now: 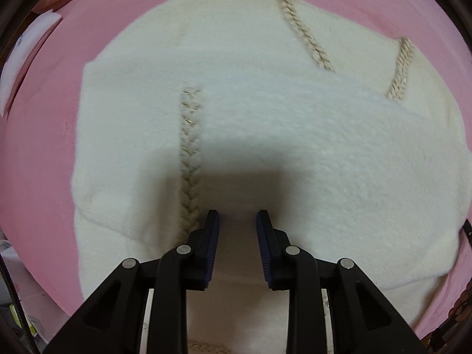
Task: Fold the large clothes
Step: 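Fold the held front panel over the folded sleeve with the left tool and release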
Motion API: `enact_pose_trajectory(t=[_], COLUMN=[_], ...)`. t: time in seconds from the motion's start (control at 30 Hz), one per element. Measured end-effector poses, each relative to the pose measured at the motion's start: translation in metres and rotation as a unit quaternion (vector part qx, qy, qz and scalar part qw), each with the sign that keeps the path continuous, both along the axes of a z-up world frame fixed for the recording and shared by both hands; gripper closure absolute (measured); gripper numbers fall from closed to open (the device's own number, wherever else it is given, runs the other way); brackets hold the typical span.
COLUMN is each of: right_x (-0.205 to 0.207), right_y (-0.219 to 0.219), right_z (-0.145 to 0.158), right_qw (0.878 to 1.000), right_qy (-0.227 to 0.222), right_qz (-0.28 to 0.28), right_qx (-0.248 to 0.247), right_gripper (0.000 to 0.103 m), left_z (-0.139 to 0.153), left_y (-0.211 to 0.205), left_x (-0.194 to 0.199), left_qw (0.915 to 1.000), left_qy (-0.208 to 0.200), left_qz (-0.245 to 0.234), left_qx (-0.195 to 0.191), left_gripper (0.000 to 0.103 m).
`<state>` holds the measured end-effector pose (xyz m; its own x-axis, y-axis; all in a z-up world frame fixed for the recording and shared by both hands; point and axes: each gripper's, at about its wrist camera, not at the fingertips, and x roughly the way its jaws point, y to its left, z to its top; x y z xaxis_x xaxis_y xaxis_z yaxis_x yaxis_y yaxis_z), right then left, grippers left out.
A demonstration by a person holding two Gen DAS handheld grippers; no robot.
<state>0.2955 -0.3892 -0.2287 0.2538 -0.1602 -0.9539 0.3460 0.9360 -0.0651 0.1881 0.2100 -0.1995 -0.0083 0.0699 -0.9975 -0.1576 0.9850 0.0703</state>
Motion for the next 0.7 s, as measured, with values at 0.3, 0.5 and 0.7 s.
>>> enact_pose_trajectory(t=[0.3,0.5,0.7], right_x=[0.032,0.049,0.050], right_y=[0.101,0.184,0.127], right_z=[0.005,-0.028,-0.028], right_qw=[0.958,0.933,0.945], right_qy=[-0.068,-0.034,-0.064], right_qz=[0.157,0.191,0.151], right_qx=[0.230,0.304,0.284], right_gripper=[0.103,0.103,0.103], left_z=[0.011,-0.004,0.007], left_y=[-0.027,-0.050,-0.037], left_x=[0.020,0.026,0.031], left_qw=[0.9908,0.9923,0.9968], left_qy=[-0.027,-0.016,-0.063], left_qz=[-0.032,-0.012,0.021], left_qx=[-0.128,-0.122,-0.045], left_gripper=[0.079,0.078,0.082])
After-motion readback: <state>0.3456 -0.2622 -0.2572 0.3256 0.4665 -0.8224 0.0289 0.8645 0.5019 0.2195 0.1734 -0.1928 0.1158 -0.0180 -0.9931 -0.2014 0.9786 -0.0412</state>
